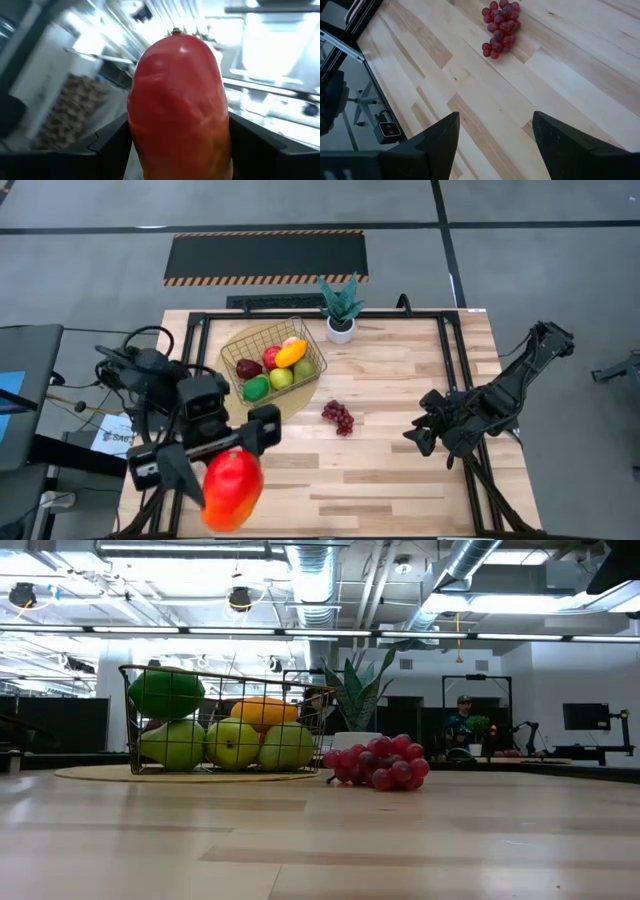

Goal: Build produce basket
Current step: Put the red mango into the wire basket, then put the grapes into the wire basket

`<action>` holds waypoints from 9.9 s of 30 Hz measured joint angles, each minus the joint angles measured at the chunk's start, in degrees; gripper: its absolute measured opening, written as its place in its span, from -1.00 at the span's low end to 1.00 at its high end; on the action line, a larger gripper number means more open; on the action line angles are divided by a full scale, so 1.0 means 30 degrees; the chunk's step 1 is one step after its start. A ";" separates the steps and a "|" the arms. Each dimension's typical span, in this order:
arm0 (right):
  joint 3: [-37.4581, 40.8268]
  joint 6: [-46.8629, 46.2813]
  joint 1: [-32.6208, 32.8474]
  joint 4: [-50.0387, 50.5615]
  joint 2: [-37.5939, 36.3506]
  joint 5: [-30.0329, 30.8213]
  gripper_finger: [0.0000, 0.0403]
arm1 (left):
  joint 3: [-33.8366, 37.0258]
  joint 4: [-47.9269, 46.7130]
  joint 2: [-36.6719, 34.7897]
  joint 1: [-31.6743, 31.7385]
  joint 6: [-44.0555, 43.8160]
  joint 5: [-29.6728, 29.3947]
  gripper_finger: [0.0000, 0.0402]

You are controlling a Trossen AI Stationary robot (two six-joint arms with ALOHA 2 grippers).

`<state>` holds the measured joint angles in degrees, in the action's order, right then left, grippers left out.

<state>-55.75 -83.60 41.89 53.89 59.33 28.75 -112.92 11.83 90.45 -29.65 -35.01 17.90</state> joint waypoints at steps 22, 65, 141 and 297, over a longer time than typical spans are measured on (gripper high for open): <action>0.0000 -0.0020 0.0000 0.0000 0.0000 -0.0015 0.36 | 0.0015 -1.8051 0.0101 -0.0252 0.3486 -0.6201 0.31; 0.0000 -0.2329 0.0000 0.0007 0.0000 -0.0080 0.36 | 0.2145 -3.3627 -0.0167 0.6545 -0.2976 -2.2262 0.32; 0.0000 -0.2460 0.0002 0.0000 0.0007 -0.0080 0.36 | 1.1820 -2.5811 -0.0733 1.8431 1.4047 -0.9651 0.74; 0.0007 -0.0960 0.0044 -0.0279 0.0007 -0.0639 0.36 | -0.6528 -2.7890 0.6108 0.3533 0.6558 -0.5906 -0.18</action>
<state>-55.72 -86.48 42.02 53.05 59.35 26.84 -132.51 -71.84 108.77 -19.05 -15.33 0.18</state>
